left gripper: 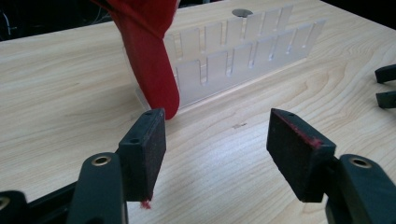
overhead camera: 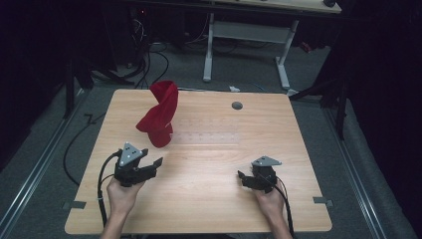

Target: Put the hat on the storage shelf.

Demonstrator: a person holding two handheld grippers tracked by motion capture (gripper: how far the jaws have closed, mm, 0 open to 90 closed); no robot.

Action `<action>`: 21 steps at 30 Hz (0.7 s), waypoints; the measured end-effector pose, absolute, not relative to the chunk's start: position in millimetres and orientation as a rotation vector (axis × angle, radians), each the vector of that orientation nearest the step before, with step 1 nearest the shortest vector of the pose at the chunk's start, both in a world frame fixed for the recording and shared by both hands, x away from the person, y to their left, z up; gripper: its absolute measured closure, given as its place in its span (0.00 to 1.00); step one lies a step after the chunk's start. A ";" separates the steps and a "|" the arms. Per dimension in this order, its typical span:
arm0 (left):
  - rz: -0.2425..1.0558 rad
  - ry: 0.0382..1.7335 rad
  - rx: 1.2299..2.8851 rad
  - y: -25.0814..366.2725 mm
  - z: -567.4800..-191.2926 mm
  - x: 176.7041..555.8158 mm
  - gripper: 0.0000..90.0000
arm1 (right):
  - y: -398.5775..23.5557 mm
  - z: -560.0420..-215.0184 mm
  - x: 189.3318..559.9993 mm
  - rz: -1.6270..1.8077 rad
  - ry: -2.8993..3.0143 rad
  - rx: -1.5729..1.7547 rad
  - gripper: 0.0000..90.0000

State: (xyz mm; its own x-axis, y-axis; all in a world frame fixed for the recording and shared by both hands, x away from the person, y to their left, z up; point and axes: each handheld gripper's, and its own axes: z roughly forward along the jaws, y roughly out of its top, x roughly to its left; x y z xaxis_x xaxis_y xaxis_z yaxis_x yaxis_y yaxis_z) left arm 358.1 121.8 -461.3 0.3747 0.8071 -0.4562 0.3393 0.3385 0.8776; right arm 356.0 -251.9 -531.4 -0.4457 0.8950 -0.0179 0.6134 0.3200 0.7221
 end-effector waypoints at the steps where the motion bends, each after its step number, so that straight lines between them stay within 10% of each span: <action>1: 0.435 1.210 1.256 121.5 -462.6 357.8 0.42 | -251.9 -531.4 356.0 0.914 2.175 1.335 0.36; 21: 0.393 1.269 1.243 125.1 -480.4 352.9 0.41 | -251.7 -531.4 355.9 0.915 2.175 1.336 0.36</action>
State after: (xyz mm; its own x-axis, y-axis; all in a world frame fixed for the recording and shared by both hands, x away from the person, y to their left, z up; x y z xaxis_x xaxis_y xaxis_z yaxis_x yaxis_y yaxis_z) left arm 352.9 125.1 -480.4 0.3359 0.8029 -0.4925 0.3845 0.3604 0.8499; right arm 355.9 -251.7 -531.4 -0.4455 0.8951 -0.0168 0.6141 0.3192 0.7218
